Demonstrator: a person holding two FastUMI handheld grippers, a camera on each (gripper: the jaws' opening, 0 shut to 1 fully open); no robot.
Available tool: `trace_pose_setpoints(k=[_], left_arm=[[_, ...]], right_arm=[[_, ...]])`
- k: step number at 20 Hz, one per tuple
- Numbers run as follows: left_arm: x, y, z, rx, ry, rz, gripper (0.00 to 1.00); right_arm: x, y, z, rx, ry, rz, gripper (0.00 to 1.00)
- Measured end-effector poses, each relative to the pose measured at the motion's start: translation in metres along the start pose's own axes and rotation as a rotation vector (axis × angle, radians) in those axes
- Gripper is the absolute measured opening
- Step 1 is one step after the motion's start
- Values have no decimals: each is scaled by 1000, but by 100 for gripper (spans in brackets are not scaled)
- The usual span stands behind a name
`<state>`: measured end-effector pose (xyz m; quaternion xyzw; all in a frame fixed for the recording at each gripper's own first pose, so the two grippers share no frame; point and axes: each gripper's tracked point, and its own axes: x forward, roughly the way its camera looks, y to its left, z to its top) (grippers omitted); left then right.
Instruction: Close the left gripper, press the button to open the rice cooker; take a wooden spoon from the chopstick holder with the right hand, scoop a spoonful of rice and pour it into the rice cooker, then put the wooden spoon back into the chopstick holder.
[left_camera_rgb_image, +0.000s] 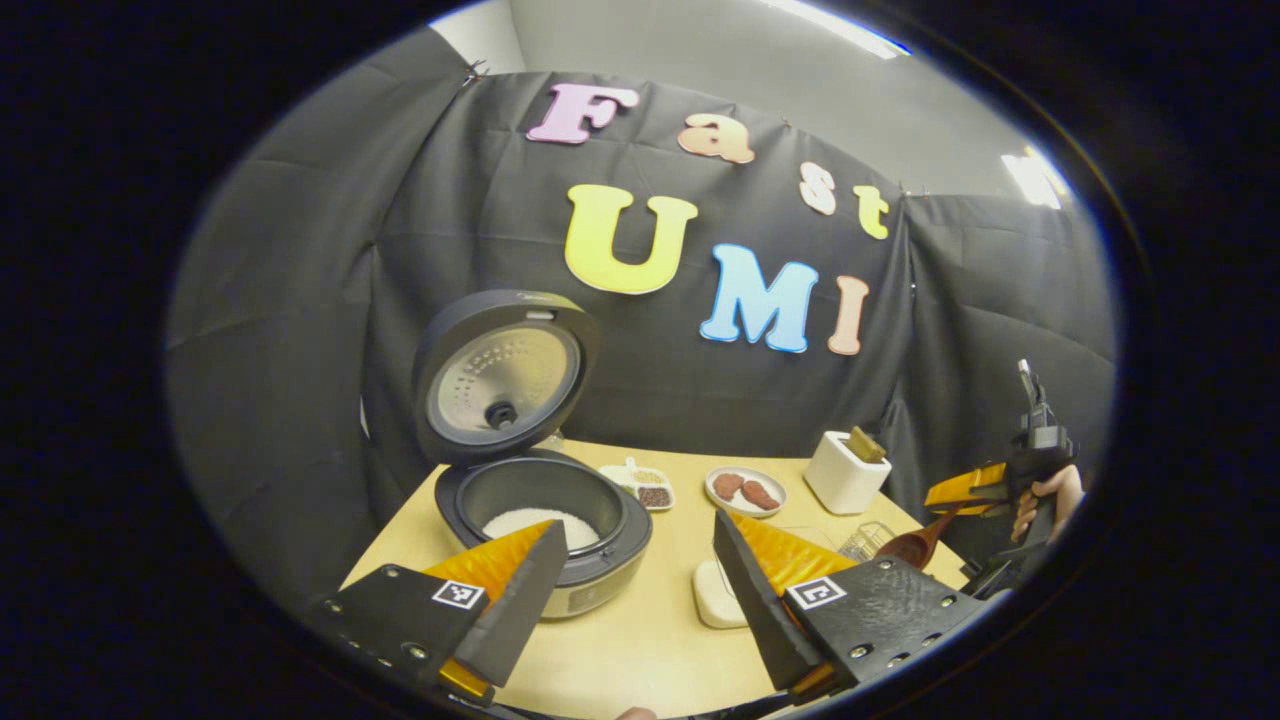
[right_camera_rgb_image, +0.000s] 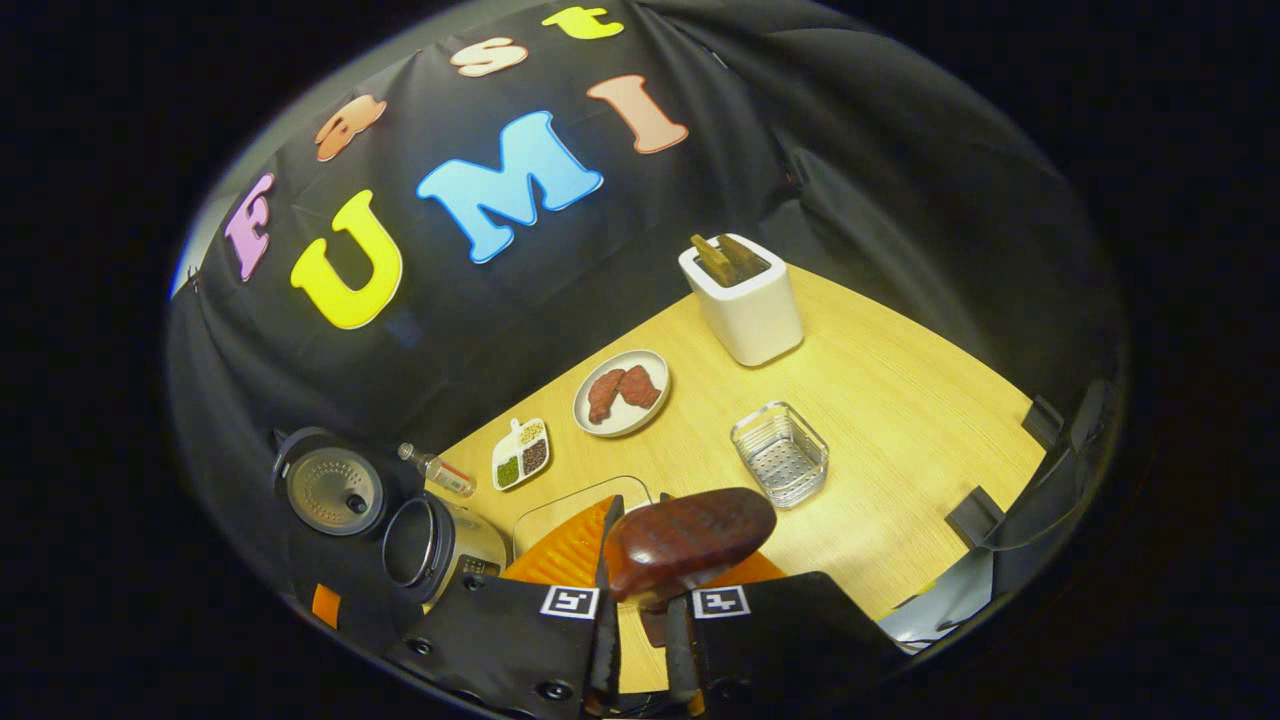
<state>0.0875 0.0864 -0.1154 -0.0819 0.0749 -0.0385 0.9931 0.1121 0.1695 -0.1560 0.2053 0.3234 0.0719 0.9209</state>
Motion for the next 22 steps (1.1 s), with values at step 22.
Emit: trace_pose_setpoints(k=[22], left_arm=[[-59, 108, -31, -116, 33, 308, 96]], right_arm=[[158, 51, -33, -464, 61, -66, 20]])
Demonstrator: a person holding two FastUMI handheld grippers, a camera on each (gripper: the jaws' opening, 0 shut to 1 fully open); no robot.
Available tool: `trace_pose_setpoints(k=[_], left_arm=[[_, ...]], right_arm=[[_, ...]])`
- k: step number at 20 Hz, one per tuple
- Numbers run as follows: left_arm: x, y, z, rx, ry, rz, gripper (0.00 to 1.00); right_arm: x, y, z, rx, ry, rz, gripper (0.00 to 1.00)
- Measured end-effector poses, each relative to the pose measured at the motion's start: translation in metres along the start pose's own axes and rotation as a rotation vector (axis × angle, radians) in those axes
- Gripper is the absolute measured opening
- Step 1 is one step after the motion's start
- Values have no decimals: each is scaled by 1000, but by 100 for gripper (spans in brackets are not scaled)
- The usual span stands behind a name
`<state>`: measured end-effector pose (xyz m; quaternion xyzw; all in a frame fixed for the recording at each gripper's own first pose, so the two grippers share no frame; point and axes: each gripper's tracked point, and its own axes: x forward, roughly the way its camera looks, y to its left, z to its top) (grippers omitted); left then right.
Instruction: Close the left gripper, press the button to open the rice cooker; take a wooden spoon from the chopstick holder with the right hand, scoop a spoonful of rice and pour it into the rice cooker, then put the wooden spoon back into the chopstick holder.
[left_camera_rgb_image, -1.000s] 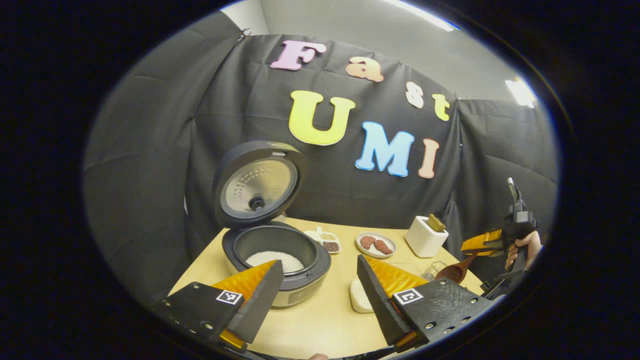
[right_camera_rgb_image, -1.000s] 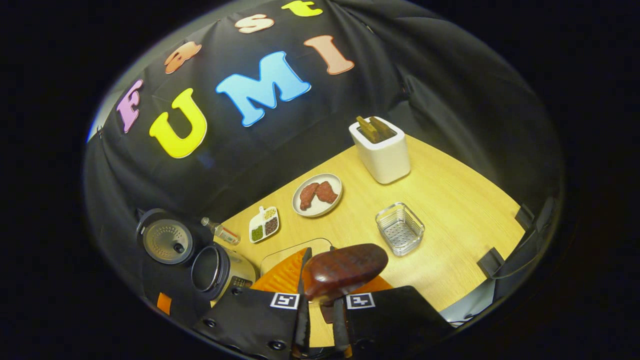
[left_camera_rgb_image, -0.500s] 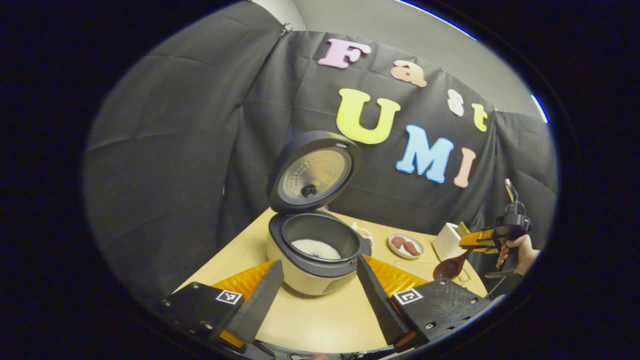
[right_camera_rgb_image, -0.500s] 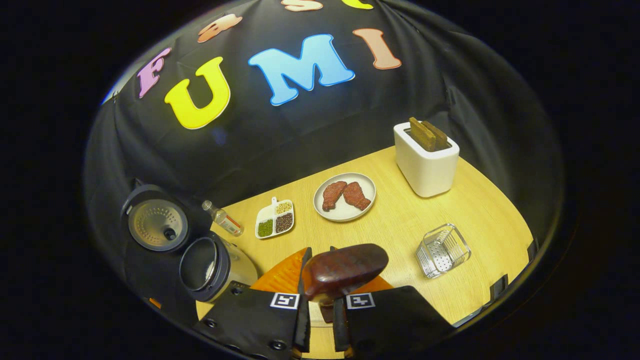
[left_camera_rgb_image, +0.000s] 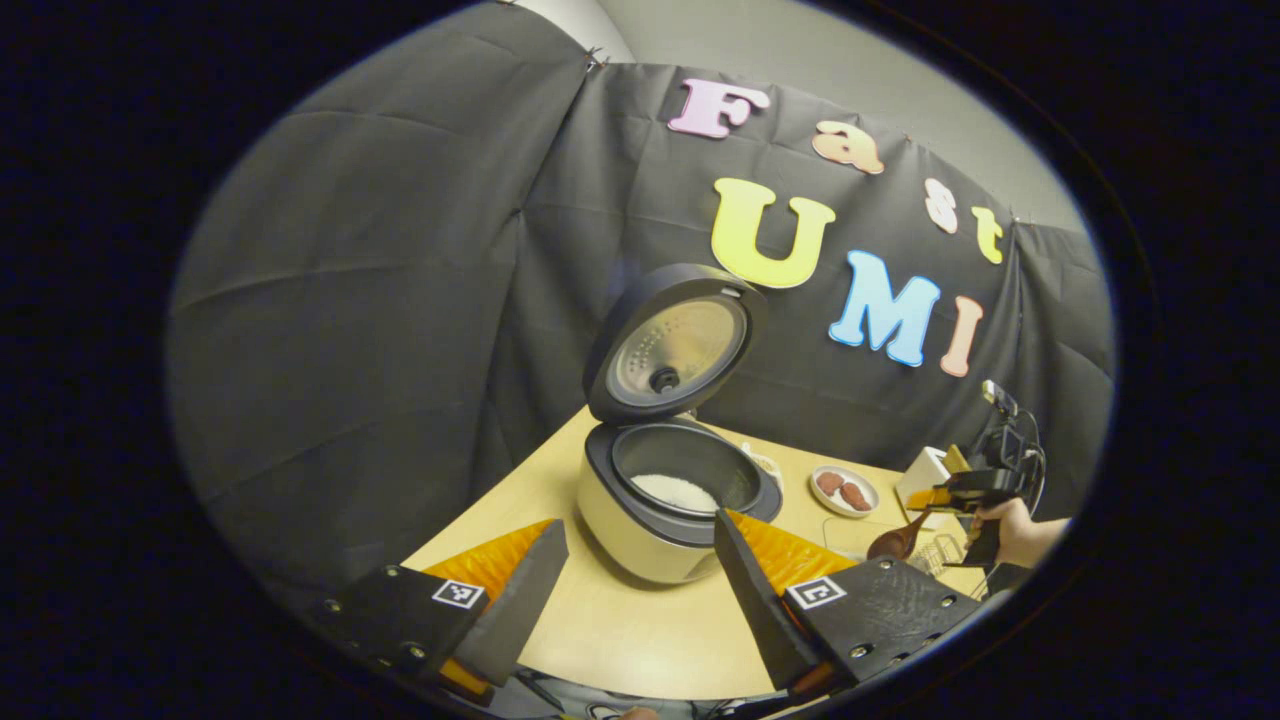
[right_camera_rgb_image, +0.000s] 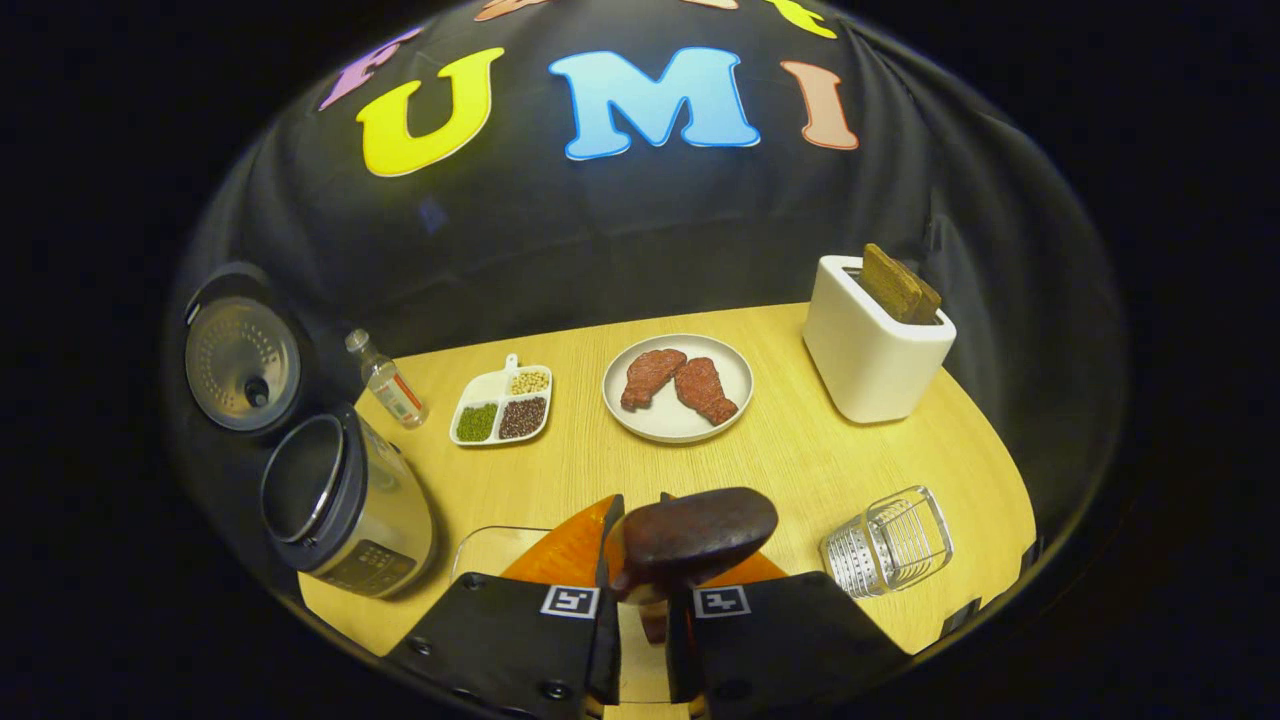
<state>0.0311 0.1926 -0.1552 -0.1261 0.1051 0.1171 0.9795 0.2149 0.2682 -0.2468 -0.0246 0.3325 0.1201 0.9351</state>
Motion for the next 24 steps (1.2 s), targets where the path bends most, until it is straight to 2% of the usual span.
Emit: trace_pose_setpoints(k=[2, 3, 5, 6, 7, 8, 9, 12, 16, 18, 23, 24], left_arm=[[-2, -2, 2, 11, -3, 2, 94], [-4, -2, 2, 12, -2, 0, 94], [-6, -3, 0, 15, -7, 4, 96], [-8, -1, 0, 17, -8, 9, 93], [-11, 1, 0, 16, -8, 14, 94], [-11, 2, -1, 12, -8, 18, 94], [-14, 3, -2, 6, -8, 24, 96], [-26, 6, 1, -11, -21, 40, 94], [-39, 13, -6, 0, -26, 66, 94], [-42, 14, -6, -3, -25, 69, 96], [-50, 12, -4, 8, -37, 69, 96], [-52, 11, -4, 12, -38, 66, 96]], right_arm=[[6, 6, -15, -59, 22, -3, 20], [8, 11, -17, -86, 17, -1, 17], [10, 21, -23, -154, 29, 13, 20], [11, 27, -28, -170, 52, 23, 20], [12, 32, -34, -170, 75, 31, 17], [13, 39, -39, -164, 100, 44, 20], [14, 47, -46, -164, 125, 61, 20], [11, 62, -55, -199, 158, 88, 20], [8, 83, -66, -104, 223, 140, 20], [7, 80, -64, -50, 237, 145, 20], [2, 63, -58, 65, 230, 174, 20], [-1, 59, -57, 92, 227, 177, 17]])
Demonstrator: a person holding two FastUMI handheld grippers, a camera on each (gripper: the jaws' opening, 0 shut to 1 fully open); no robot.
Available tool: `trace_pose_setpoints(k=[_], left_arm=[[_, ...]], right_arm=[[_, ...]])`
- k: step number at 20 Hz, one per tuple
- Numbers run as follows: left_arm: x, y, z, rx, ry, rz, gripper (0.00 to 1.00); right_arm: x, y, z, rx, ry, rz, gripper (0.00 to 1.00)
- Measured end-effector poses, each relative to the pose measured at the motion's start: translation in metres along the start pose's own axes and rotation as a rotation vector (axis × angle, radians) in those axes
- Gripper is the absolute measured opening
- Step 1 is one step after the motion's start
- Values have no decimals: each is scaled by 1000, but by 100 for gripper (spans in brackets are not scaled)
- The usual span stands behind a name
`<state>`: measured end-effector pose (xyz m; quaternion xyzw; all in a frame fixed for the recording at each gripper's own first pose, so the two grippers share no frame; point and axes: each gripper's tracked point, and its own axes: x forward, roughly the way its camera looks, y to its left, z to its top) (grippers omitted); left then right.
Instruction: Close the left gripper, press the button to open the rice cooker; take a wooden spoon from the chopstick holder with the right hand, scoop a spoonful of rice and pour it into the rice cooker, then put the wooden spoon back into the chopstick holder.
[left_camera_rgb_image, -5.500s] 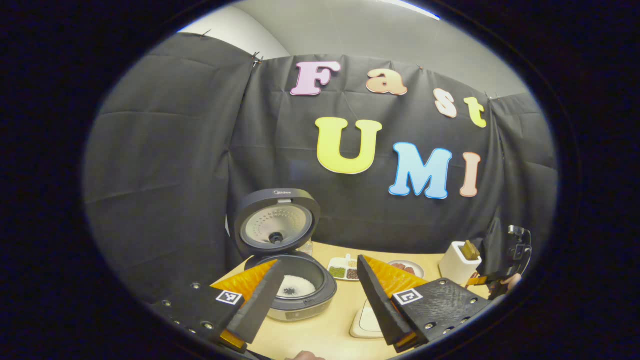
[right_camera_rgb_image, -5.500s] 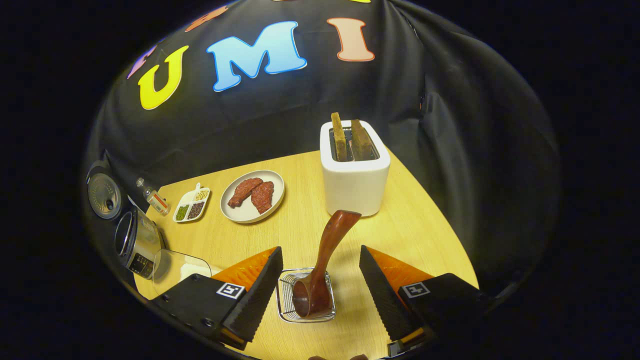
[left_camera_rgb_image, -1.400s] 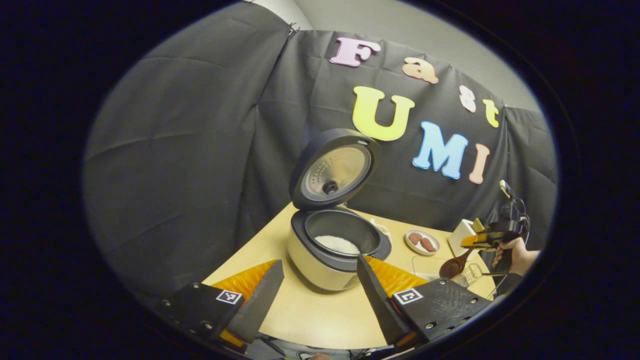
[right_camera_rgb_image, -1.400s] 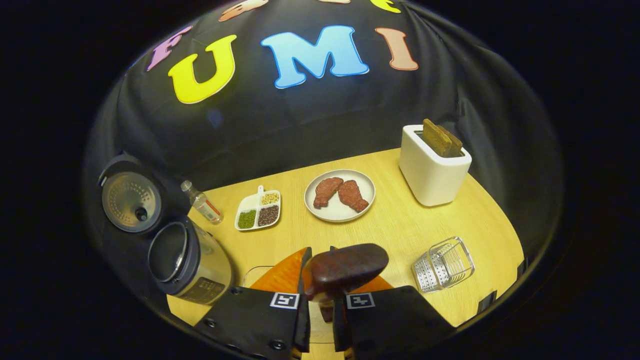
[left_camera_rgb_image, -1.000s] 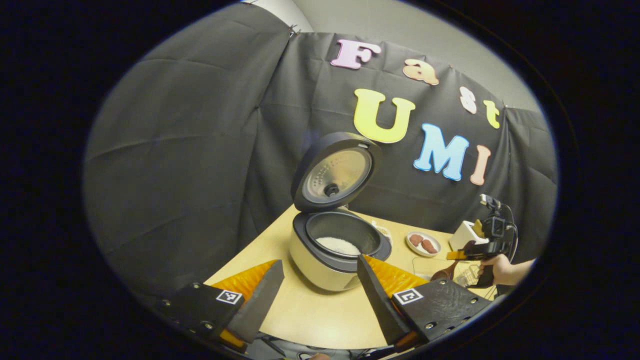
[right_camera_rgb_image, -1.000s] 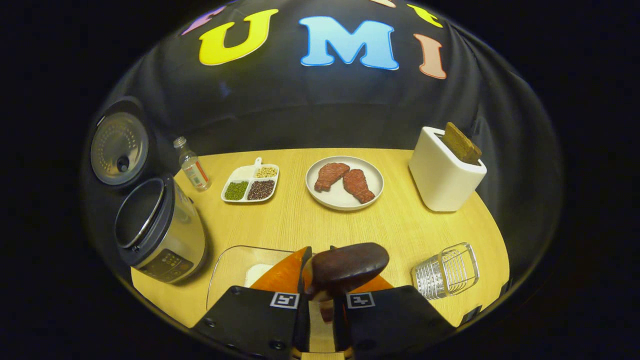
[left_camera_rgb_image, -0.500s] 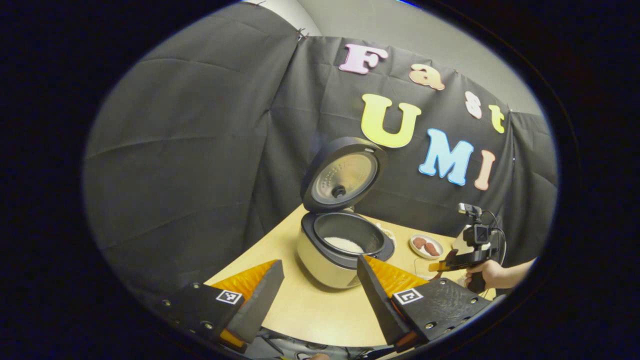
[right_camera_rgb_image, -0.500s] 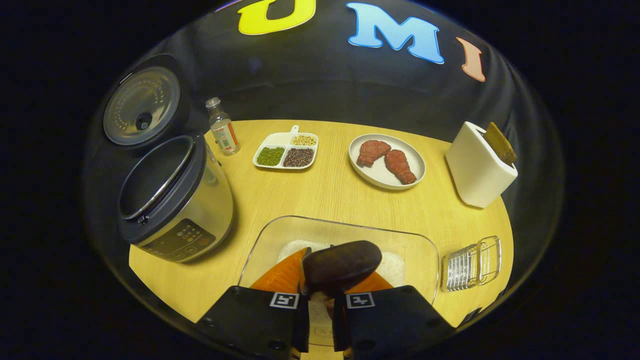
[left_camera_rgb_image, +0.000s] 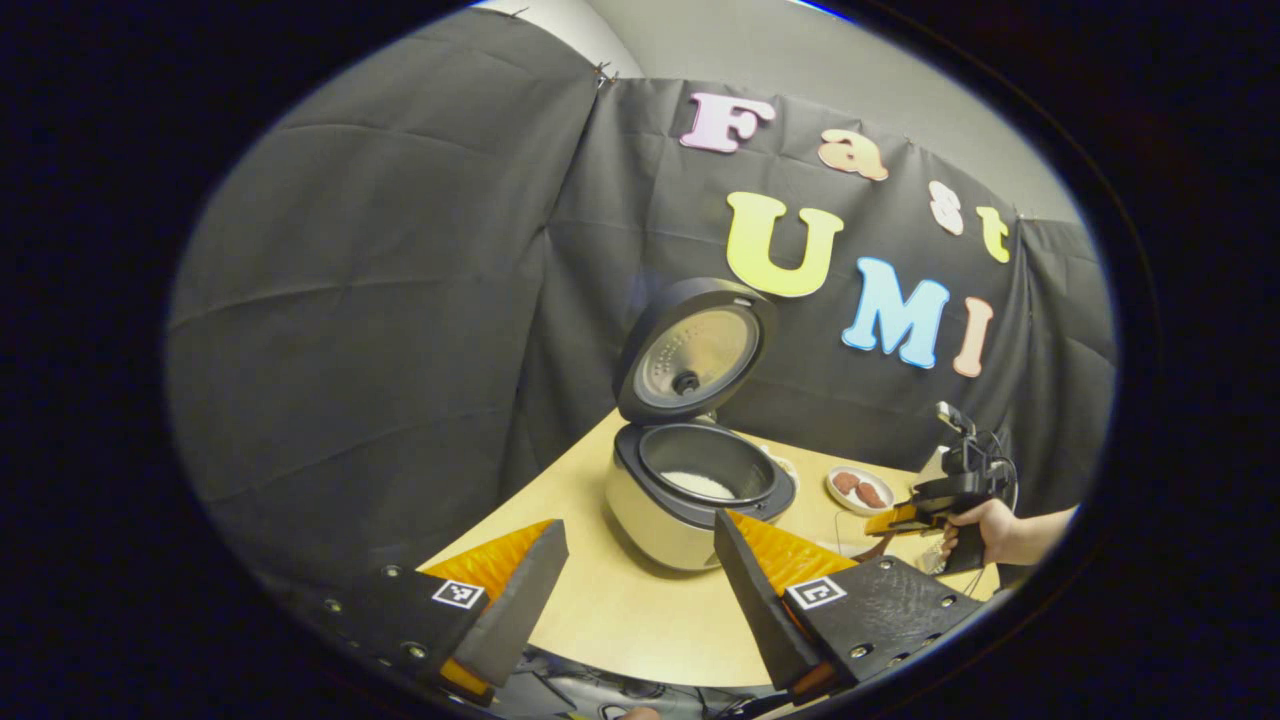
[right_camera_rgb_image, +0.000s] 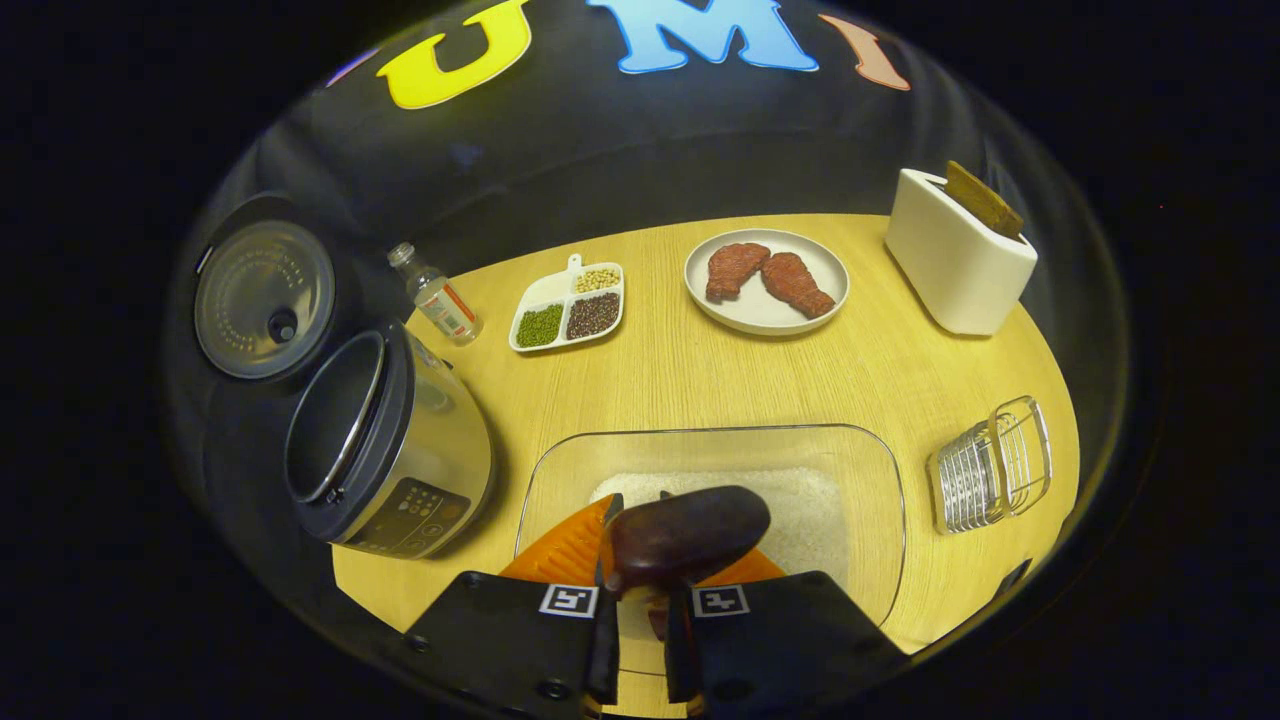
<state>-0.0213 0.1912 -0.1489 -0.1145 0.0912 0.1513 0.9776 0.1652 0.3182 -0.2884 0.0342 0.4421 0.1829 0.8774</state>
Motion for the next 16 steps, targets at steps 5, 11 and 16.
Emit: trace_pose_setpoints(k=[5, 11, 16], left_arm=[[0, -11, 3, 21, 0, -18, 96], [0, -23, 3, 35, -4, -52, 91], [6, -28, 0, 28, 4, -81, 92]], right_arm=[[-18, -20, 11, 190, -28, 35, 20], [-41, -43, 25, 406, -61, 70, 17], [-59, -47, 41, 581, -76, 127, 20]])
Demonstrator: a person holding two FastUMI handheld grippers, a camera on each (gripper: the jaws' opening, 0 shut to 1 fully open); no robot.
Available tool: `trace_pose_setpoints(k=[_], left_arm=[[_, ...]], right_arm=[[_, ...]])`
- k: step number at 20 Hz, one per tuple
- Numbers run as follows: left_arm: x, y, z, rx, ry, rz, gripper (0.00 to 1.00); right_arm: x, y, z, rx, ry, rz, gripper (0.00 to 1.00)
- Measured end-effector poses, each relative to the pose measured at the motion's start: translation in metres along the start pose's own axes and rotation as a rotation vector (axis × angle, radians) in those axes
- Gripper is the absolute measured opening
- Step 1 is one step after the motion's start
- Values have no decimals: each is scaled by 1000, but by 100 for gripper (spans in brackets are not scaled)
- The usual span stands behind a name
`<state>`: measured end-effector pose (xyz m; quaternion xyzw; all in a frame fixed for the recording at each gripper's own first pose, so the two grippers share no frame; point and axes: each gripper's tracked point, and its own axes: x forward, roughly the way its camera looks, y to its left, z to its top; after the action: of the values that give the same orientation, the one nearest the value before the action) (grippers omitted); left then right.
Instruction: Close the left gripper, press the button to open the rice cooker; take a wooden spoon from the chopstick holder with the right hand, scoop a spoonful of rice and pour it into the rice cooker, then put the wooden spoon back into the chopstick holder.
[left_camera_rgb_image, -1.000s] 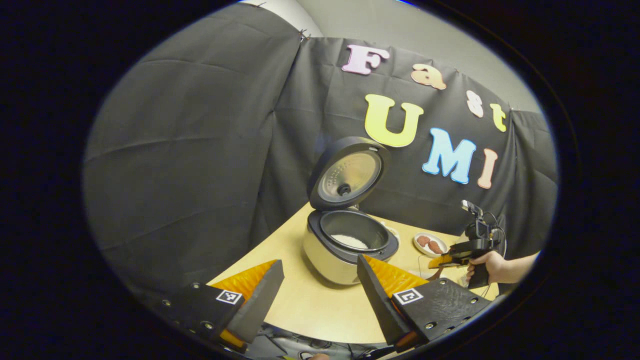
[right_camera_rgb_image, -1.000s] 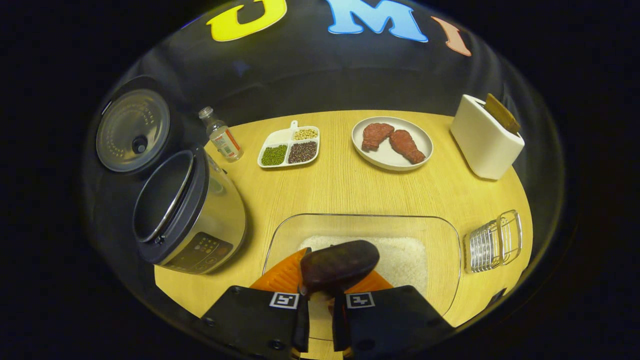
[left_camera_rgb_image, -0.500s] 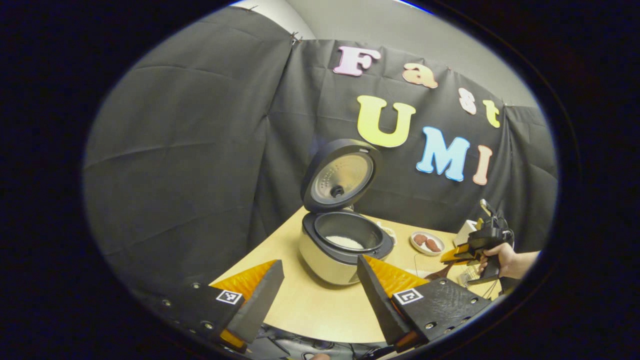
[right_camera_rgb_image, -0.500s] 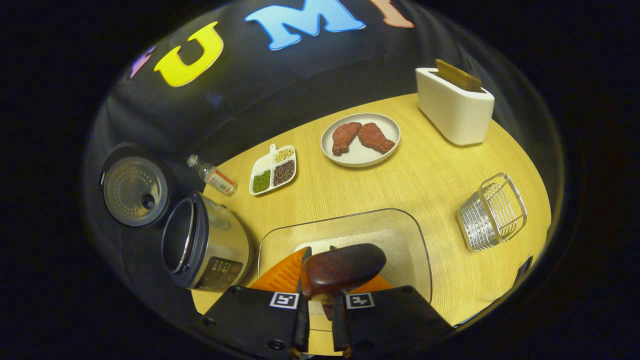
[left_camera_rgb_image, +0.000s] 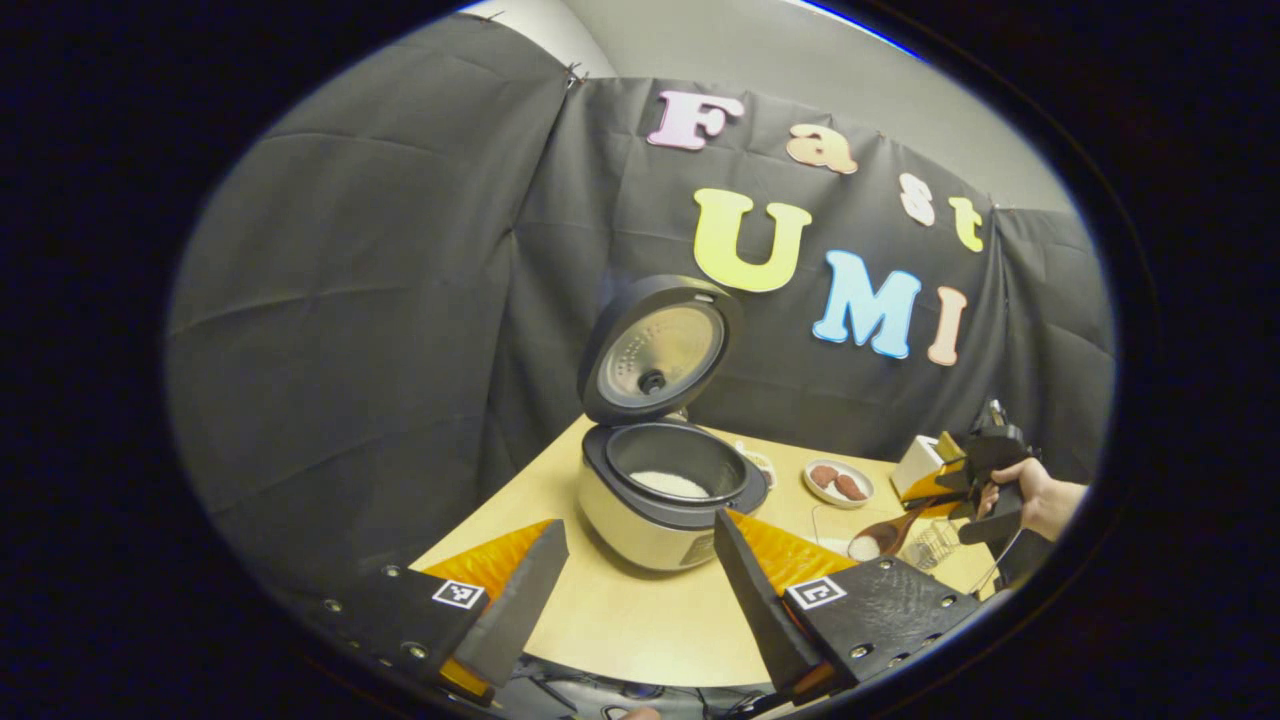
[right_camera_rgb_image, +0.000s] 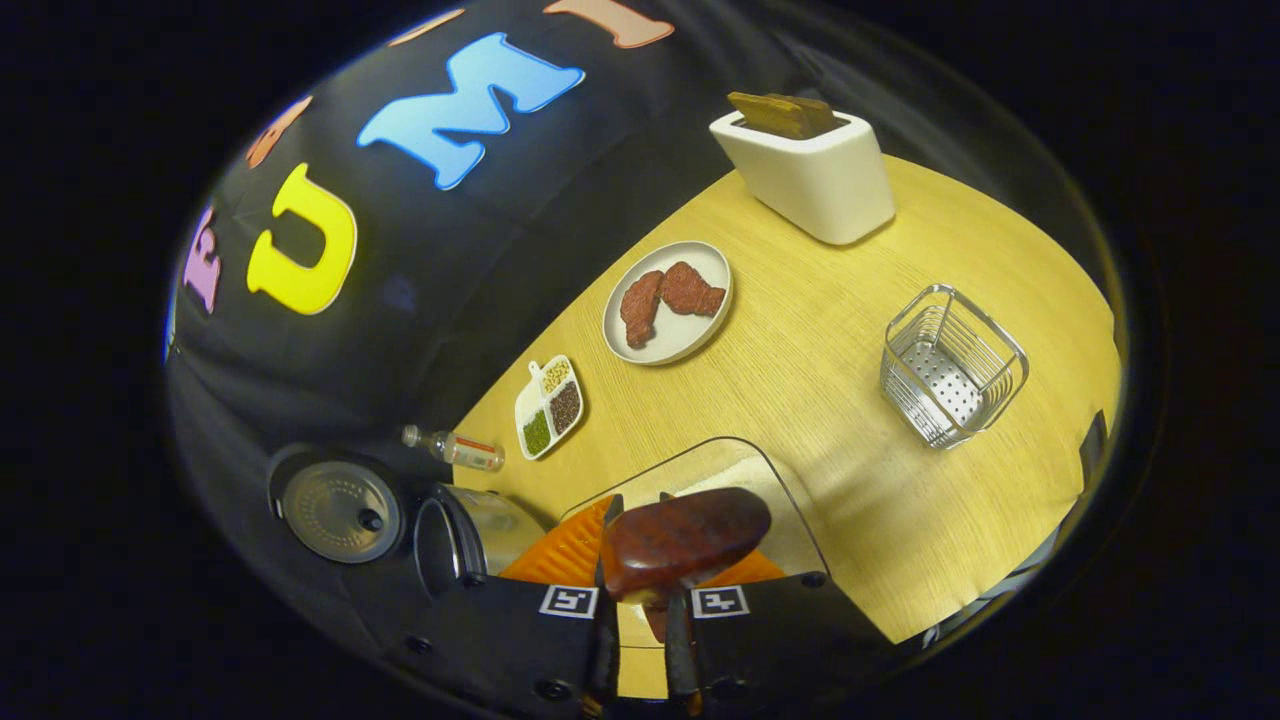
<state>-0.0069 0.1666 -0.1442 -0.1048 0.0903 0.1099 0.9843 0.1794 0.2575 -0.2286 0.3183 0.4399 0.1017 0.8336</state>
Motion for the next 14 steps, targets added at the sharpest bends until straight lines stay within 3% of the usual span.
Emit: trace_pose_setpoints(k=[5, 8, 10, 11, 12, 14], left_arm=[[3, 1, 5, 11, -10, 10, 96], [3, 5, -1, 2, -1, 30, 94], [0, 6, -3, -16, 1, 40, 91], [-1, 6, -4, -23, 1, 45, 96], [-2, 8, -6, -25, 0, 53, 91], [-6, 13, -6, -36, 0, 69, 93]], right_arm=[[-7, 10, 14, 72, 2, 26, 17], [-11, 24, 15, 118, 34, 53, 20], [-11, 42, 18, 146, 46, 94, 20], [-11, 52, 18, 159, 53, 114, 20], [-10, 64, 18, 171, 63, 141, 16], [-9, 88, 16, 179, 78, 191, 20]])
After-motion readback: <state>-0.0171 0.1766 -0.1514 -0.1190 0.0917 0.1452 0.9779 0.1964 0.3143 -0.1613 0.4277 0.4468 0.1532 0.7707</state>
